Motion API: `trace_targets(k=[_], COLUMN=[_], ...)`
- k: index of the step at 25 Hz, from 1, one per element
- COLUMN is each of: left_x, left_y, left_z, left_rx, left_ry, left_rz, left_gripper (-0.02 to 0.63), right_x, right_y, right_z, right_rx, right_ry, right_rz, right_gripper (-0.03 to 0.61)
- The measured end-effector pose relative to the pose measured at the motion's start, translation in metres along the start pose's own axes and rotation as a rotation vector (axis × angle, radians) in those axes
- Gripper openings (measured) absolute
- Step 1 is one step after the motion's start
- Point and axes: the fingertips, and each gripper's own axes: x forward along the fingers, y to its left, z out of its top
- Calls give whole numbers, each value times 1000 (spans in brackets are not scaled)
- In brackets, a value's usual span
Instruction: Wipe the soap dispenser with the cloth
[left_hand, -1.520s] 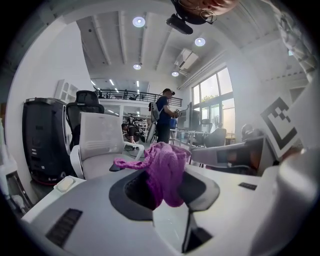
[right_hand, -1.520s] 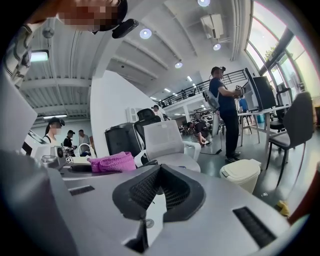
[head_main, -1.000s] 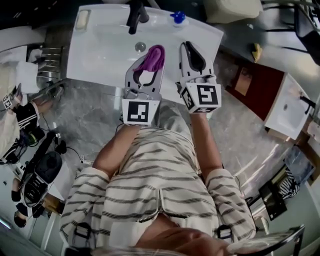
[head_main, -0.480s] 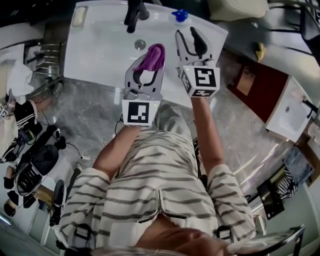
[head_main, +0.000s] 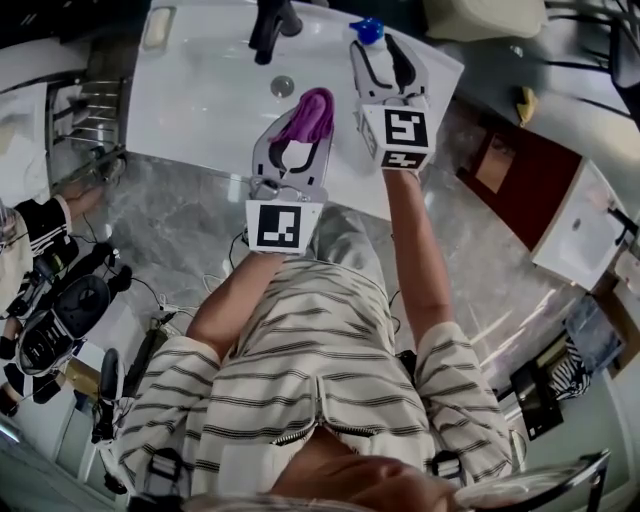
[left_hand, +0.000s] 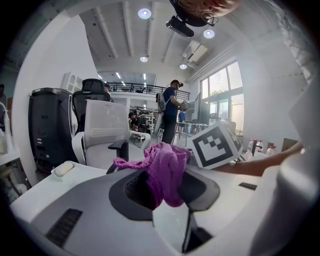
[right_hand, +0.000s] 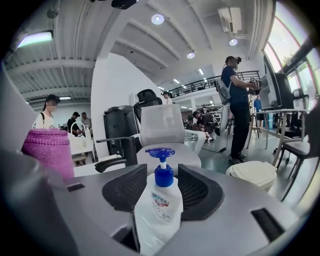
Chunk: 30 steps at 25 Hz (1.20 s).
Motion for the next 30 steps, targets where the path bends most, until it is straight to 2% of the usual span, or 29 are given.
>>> trace_targets(k=[11, 16, 26, 30], left_x=[5, 2, -8, -14], left_y=[8, 7, 4, 2], left_z=[0, 1, 11, 18], left_rx=[3, 1, 14, 28], left_ry=[1, -2, -30, -39], left_rz=[7, 11, 14, 10], left_gripper=[130, 130, 130, 130], right_x=[25, 22, 3, -11], right_y=[-6, -5, 0, 1], right_z=[-12, -10, 9, 26], right_rx=[-34, -90, -75, -28], right_ry=[37, 48, 30, 14], right_rz=[30, 27, 66, 81], right_gripper=[150, 123, 121, 123])
